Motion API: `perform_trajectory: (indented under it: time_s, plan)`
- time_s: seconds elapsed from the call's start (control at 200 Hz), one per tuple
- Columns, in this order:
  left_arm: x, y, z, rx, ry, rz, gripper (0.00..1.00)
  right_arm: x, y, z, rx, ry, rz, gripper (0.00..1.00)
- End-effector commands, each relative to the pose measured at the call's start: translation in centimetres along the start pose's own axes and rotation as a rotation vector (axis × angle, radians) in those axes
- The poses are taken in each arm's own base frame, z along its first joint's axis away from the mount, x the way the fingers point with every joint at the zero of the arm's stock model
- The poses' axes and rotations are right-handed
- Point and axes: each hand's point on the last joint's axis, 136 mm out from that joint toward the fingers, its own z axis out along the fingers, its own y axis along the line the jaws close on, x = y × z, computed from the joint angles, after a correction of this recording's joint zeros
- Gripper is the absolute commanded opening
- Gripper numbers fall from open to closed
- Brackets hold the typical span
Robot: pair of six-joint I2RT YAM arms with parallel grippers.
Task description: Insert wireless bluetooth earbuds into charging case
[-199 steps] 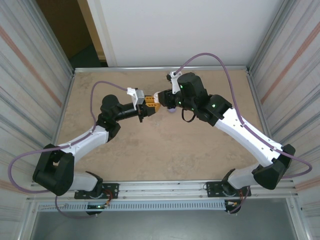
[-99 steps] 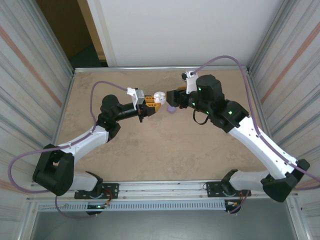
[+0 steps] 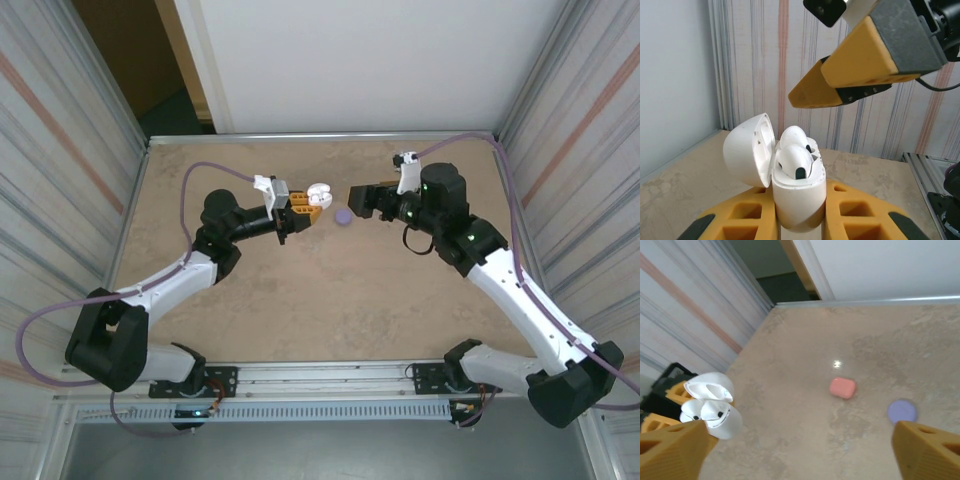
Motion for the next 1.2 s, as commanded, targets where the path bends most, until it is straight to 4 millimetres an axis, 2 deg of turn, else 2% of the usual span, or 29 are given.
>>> perform_trajectory:
  time_s: [0.0, 0.205, 0.406, 0.772, 1.097, 1.198]
  plan:
    - [-2.2, -0.3, -0.1, 0.015, -0.055, 0.046, 0.00, -1.3, 1.4, -1.1, -0.109, -0.056, 0.049, 0.99]
    - [-2.3, -0.3, -0.1, 0.022, -0.058, 0.045, 0.00, -1.5, 0.6, -1.3, -0.154, -0.068, 0.115, 0.99]
    - [-2.3, -0.5, 0.0, 0.037, -0.056, 0.044, 0.00, -0.6, -0.2, -0.7, -0.145, -0.030, 0.155, 0.99]
    - [-2.5, -1.4, 0.0, 0.087, -0.062, 0.056, 0.00, 1.0, 2.9, 0.1, -0.384, 0.087, 0.173, 0.99]
    - [-2.8, -2.7, -0.1, 0.166, -0.066, 0.062, 0.00, 0.9, 4.1, 0.4, -0.481, 0.100, 0.121, 0.99]
    - [-2.8, -2.8, -0.1, 0.174, -0.067, 0.063, 0.00, 1.3, 5.3, 0.3, -0.534, 0.109, 0.077, 0.99]
